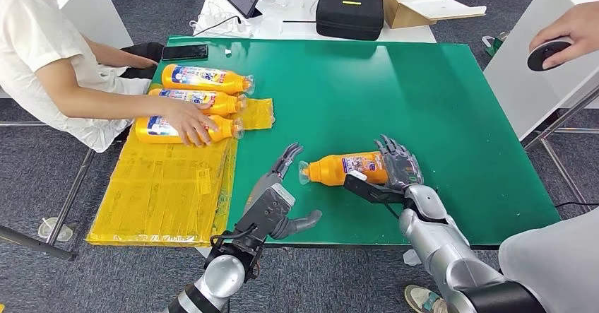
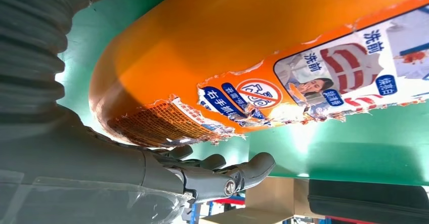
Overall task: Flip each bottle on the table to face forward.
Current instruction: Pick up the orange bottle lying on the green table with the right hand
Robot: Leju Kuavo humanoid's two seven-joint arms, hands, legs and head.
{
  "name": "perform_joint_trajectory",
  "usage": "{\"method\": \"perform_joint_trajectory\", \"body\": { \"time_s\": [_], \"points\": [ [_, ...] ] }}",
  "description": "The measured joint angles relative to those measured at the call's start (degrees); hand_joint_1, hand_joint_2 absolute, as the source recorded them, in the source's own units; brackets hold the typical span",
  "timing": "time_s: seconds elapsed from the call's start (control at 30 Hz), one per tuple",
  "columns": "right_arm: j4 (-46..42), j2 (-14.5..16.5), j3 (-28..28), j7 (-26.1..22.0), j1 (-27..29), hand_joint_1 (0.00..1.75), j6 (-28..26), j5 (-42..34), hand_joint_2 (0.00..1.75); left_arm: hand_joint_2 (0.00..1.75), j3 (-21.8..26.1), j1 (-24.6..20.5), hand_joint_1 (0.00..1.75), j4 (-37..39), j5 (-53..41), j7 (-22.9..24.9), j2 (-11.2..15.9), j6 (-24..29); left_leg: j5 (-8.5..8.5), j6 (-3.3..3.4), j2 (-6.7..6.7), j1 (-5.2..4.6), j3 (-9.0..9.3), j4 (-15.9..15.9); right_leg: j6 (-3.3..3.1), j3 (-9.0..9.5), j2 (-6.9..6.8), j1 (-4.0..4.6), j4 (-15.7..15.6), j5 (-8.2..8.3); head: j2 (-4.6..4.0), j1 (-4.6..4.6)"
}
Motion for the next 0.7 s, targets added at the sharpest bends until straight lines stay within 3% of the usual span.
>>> {"method": "perform_joint_trajectory", "body": {
  "time_s": [0.7],
  "points": [
    [0.73, 0.04, 0.30, 0.07, -0.43, 0.00, 1.24, 0.51, 1.75, 1.75, -0.09, -0.09, 0.00, 0.00, 0.49, -0.08, 0.00, -0.06, 0.00, 0.00, 0.02, 0.00, 0.12, 0.00, 0.00, 0.08, 0.01, 0.00, 0.00, 0.00, 0.00, -0.01]
  ]
}}
